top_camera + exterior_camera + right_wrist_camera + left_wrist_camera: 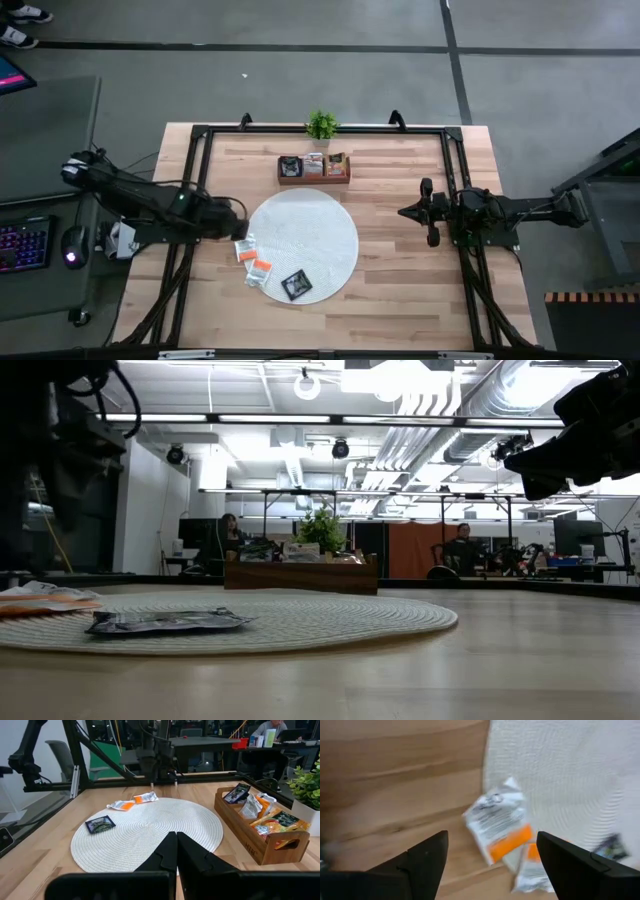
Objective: Pick & Place Tea
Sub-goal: Put the orange tea bag into the middle section of the wooden organizer
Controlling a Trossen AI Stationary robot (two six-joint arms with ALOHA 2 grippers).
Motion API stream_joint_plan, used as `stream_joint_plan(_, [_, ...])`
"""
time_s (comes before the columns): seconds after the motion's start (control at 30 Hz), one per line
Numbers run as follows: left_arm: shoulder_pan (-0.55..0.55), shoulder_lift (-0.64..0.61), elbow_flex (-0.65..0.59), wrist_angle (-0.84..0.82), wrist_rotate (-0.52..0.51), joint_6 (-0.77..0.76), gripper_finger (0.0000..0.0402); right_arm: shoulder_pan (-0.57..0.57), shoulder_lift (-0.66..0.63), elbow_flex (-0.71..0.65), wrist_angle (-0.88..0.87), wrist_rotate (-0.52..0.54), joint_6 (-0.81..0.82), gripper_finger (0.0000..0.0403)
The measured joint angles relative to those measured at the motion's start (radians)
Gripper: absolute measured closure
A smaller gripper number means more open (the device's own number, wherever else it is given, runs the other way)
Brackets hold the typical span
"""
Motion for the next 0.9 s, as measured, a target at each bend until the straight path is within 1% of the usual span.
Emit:
stream_joint_plan(0.07, [-0.015,-0.027,-0.049,0.073,-0.014,-0.024,0.0103,0.000,0.001,0.000,0.000,0.000,0.000,0.0402])
stream_joint_plan(0.13, [-0.038,-0.045,-0.087,0.110,-0.022,-0.048,0.0105,0.000,0.001,0.000,0.000,0.000,0.000,0.0402])
stream_joint_plan(0.27, [-0.091,-0.058,-0.144,0.112,-0.044,-0.111,0.0106,0.000,0.001,0.000,0.000,0.000,0.000,0.0402])
stream_joint_plan(0.4, [-0.123,-0.065,-0.188,0.165,-0.060,-0.148,0.0106,0.000,0.001,0.000,0.000,0.000,0.000,0.0402])
stream_joint_plan(0.6, [-0.128,-0.064,-0.239,0.290,-0.097,-0.149,0.0106,0.000,0.001,0.000,0.000,0.000,0.000,0.0402])
stream_joint_plan(0.9, [-0.128,-0.065,-0.265,0.335,-0.125,-0.152,0.0106,0.000,0.001,0.000,0.000,0.000,0.000,0.0402])
